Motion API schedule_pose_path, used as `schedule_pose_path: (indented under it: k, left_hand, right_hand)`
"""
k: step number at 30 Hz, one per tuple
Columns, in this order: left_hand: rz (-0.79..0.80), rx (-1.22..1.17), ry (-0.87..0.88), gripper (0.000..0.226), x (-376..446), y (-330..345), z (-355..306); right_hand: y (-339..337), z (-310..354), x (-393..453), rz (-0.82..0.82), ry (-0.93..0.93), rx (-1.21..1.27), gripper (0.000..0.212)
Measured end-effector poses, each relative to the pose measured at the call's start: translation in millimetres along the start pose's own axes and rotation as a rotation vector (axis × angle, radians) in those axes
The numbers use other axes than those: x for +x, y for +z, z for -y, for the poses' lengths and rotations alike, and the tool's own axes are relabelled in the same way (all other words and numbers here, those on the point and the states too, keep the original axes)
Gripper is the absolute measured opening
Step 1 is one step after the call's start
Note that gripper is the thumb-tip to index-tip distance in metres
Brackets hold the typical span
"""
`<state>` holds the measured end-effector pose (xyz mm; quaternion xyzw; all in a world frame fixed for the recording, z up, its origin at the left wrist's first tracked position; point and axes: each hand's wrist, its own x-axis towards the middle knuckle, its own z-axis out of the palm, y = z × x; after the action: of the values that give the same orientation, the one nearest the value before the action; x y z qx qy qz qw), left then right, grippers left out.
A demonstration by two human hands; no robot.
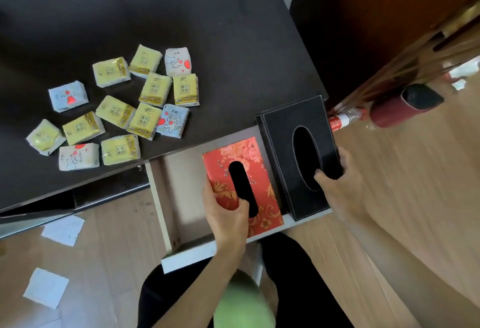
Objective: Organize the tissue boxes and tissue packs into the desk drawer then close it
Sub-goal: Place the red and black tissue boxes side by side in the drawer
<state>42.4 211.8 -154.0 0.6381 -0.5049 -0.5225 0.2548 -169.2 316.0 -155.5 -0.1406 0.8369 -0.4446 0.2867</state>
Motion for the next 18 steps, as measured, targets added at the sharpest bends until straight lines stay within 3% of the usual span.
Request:
schedule_pose_path:
  k: [6, 11, 18]
  left_hand:
    - [0.056, 0.002, -0.119, 0.091, 6.6, -8.7, 22.7]
    - [0.074, 0.041, -0.139, 0.091, 32.4, -6.8, 33.8]
    - [0.052, 0.022, -0.150, 0.094, 42.3, 9.7, 55.9]
  right_hand:
    - [4.4, -2.2, -12.8, -0.082, 0.150, -0.032, 0.061]
    - [25.9, 2.3, -1.4, -0.063, 0.155, -0.183, 0.053]
    - [51.5, -26.7, 11.4, -0.007, 0.091, -0.294, 0.063]
